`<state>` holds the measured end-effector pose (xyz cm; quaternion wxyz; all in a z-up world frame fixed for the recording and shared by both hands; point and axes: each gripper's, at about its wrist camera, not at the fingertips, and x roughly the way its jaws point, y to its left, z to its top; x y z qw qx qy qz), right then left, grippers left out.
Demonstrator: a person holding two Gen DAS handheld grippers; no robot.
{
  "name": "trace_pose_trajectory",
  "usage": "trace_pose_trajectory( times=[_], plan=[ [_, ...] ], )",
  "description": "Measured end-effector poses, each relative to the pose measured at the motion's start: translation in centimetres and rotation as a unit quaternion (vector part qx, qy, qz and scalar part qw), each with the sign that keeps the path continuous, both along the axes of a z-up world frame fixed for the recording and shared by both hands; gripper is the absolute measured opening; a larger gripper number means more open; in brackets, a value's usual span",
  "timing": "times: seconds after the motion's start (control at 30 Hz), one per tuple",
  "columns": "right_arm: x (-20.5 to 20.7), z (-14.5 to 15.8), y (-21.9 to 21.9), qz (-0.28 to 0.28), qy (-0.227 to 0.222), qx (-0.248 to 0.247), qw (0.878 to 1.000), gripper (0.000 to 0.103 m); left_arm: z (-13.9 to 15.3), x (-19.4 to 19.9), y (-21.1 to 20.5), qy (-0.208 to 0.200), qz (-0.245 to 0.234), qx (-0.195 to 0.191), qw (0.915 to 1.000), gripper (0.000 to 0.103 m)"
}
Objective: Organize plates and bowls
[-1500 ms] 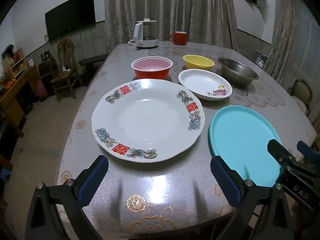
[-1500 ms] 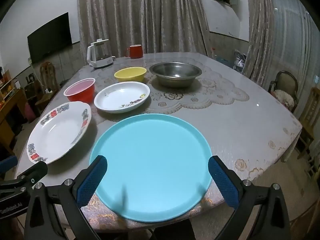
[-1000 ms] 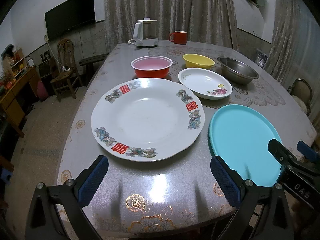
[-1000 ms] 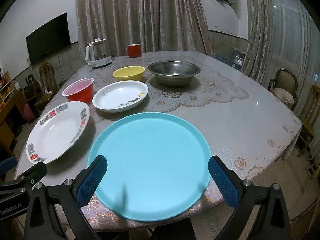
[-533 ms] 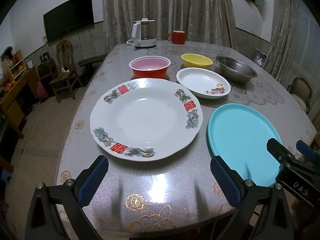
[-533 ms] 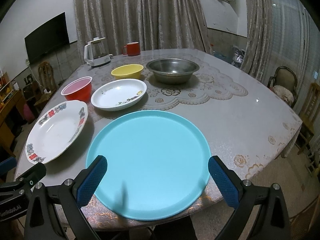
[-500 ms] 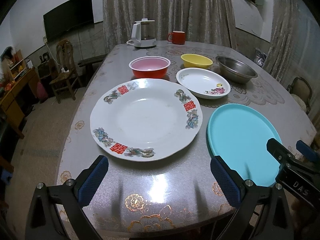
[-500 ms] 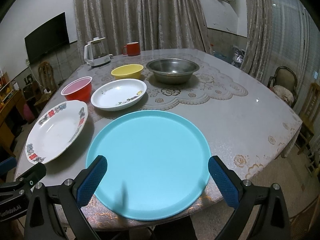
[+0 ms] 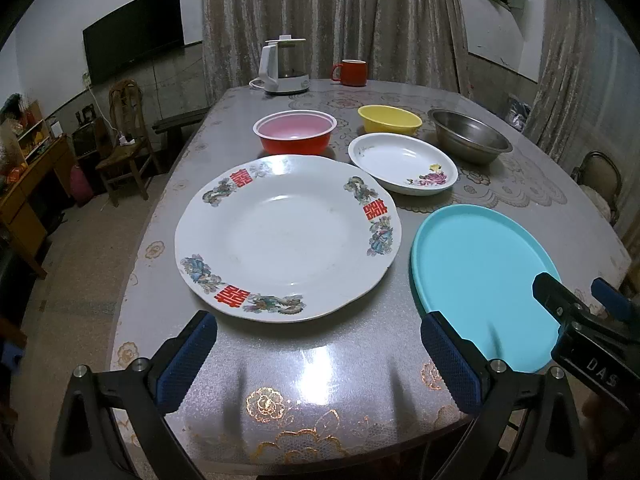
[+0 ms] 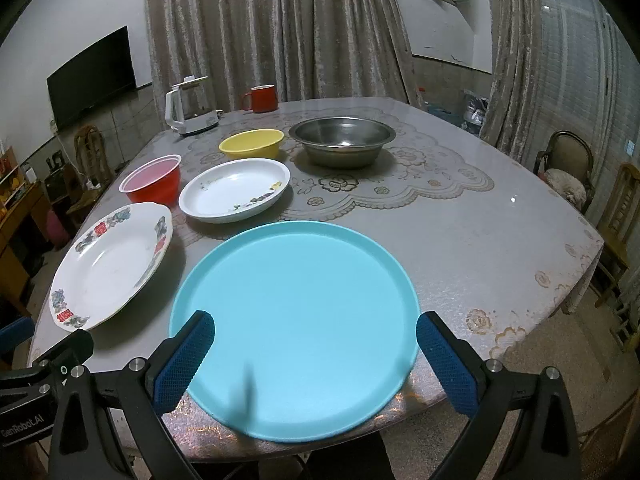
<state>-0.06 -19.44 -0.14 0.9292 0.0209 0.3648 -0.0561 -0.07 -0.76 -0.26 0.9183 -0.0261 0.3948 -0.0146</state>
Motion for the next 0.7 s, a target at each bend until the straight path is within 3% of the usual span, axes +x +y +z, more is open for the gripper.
trace_pose_trajectory(
  times=[0.43, 0.7],
  plan=[
    [0.0, -0.1, 0.0, 0.005, -0.003, 0.006, 1.000, 0.103, -0.1, 0.2, 0.1, 0.016, -0.007, -0.005, 0.9998, 0.103],
    [0.1, 0.3, 0.3, 0.029, -0.019, 0.024, 0.999, 0.103, 0.0, 0.5, 2.0, 0.020, -0.029, -0.086, 0.9957, 0.103]
  ],
)
